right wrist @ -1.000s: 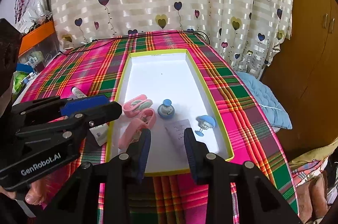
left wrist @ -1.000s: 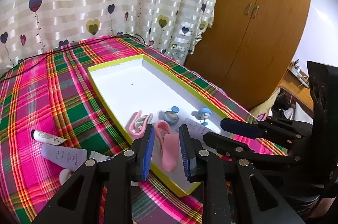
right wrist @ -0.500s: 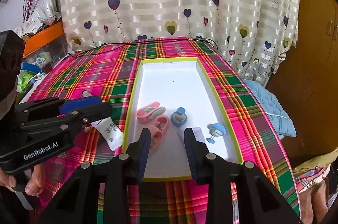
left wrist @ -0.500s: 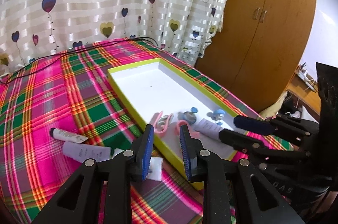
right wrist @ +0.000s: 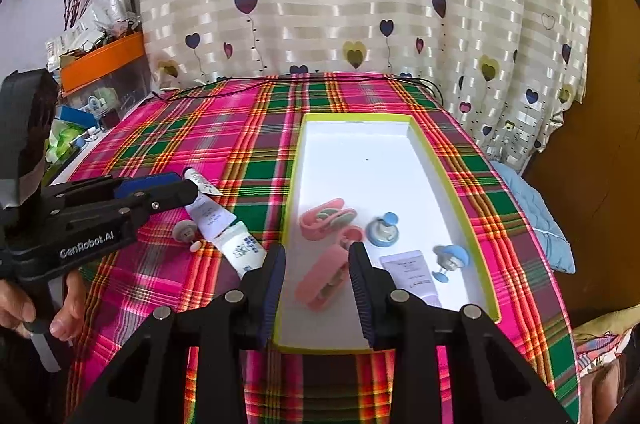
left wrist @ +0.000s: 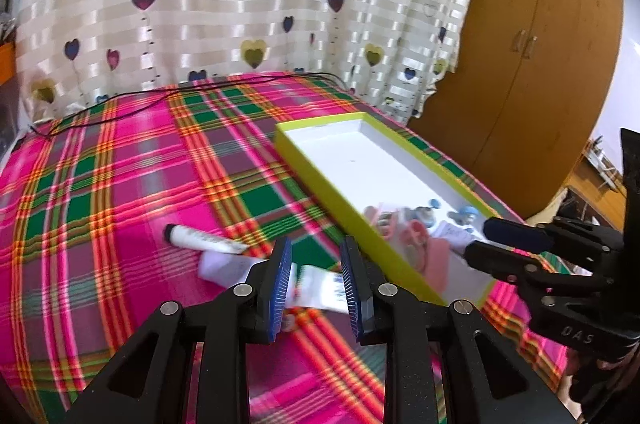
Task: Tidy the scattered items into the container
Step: 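Withdraw both grippers from the box toward the loose items on the cloth, then close left gripper on the white oval item while right grasps the white packet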
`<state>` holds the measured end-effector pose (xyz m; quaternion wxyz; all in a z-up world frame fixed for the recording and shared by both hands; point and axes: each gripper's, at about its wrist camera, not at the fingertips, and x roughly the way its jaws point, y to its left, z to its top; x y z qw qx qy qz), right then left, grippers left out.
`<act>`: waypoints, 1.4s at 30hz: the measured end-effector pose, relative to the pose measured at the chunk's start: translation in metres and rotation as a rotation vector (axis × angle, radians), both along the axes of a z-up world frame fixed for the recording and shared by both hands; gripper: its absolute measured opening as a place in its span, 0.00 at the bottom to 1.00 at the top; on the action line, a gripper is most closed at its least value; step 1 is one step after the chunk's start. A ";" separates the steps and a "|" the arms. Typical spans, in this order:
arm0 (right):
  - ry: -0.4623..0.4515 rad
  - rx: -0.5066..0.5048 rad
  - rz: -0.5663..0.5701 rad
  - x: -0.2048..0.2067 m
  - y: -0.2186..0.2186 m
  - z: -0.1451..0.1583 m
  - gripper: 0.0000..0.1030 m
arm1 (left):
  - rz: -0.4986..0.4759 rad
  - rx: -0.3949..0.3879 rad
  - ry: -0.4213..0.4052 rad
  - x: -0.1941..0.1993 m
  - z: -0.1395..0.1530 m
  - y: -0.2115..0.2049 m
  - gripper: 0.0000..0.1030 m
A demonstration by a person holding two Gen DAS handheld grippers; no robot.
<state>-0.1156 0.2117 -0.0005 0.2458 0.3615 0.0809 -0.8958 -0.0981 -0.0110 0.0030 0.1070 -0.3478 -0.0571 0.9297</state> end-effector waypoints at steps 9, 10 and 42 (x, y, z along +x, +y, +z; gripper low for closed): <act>0.006 0.011 0.088 0.008 -0.022 -0.002 0.32 | 0.028 0.027 -0.020 -0.001 -0.008 -0.027 0.25; 0.007 0.014 0.102 0.009 -0.026 -0.002 0.32 | 0.027 0.029 -0.020 0.000 -0.009 -0.029 0.25; -0.112 0.225 0.267 -0.015 -0.094 -0.050 0.39 | 0.121 0.094 -0.038 -0.004 -0.013 -0.073 0.25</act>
